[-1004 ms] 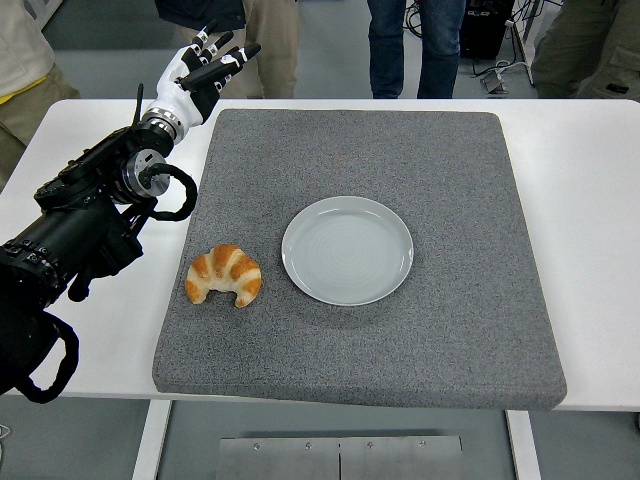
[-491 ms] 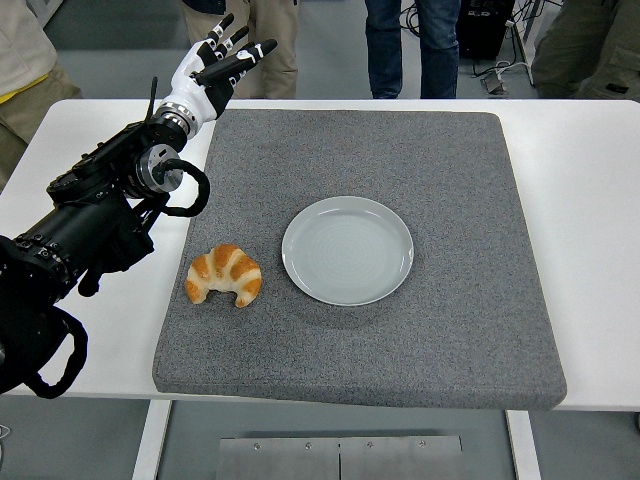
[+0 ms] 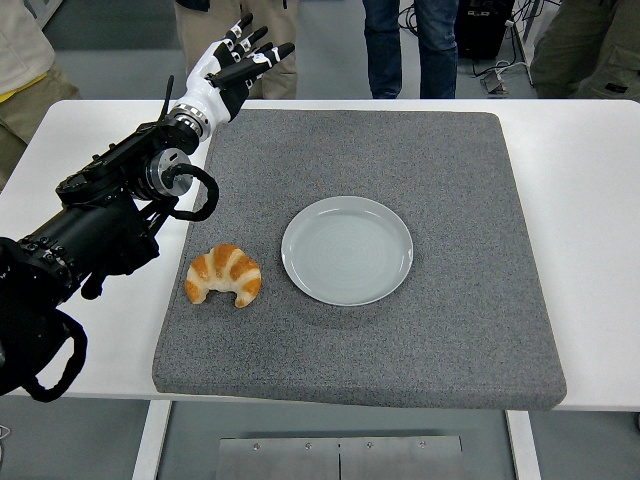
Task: Place the bread on the plate
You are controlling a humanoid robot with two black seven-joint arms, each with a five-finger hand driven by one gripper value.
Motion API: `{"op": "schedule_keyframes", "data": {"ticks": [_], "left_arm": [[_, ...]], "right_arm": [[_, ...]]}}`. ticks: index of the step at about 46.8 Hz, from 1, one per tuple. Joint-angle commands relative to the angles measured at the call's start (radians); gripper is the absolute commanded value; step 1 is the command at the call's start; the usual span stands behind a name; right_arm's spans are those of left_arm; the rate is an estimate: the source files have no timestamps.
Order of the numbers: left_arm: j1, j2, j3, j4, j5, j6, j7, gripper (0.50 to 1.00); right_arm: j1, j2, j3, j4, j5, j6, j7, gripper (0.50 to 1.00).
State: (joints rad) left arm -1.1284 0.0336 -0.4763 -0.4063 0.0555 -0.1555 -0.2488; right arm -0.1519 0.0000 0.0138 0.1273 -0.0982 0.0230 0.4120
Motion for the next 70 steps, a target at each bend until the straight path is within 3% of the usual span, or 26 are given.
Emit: {"op": "schedule_keyframes", "data": {"ticks": [1,16,24,35,51,59,64,70], "left_arm": [[-0.001,0.023,0.048,-0.038,0.004,0.001,0.002,0.974],[-0.044,0.111,0.176,-0.134,0.104,0.002,0.006,0.974],[-0.048,0.195,0.179,-0.270,0.210,0.004,0.013,0.974],[-0.054,0.339,0.179,-0.546,0.385,0.013,0.022,0.974],[-0.074,0.462,0.163,-0.729,0.698,0.017,0.157,0.974],[-0.094,0.526,0.171,-0.842,0.774,0.019,0.192,0.974],[-0.093,0.545,0.171,-0.882,0.879,0.019,0.259,0.974],[-0.085,0.568,0.177,-0.921,0.961,0.019,0.270,0.974]], "right_arm": [[0.000,0.000,0.000,0.000,0.000,0.000,0.001,1.000],[-0.002,0.000,0.000,0.000,0.000,0.000,-0.001,1.000],[0.000,0.000,0.000,0.000,0.000,0.000,-0.001,1.000],[0.000,0.000,0.000,0.000,0.000,0.000,-0.001,1.000],[0.000,0.000,0.000,0.000,0.000,0.000,-0.001,1.000],[0.000,0.000,0.000,0.000,0.000,0.000,-0.001,1.000],[0.000,0.000,0.000,0.000,0.000,0.000,-0.001,1.000],[0.000,0.000,0.000,0.000,0.000,0.000,-0.001,1.000]]}}
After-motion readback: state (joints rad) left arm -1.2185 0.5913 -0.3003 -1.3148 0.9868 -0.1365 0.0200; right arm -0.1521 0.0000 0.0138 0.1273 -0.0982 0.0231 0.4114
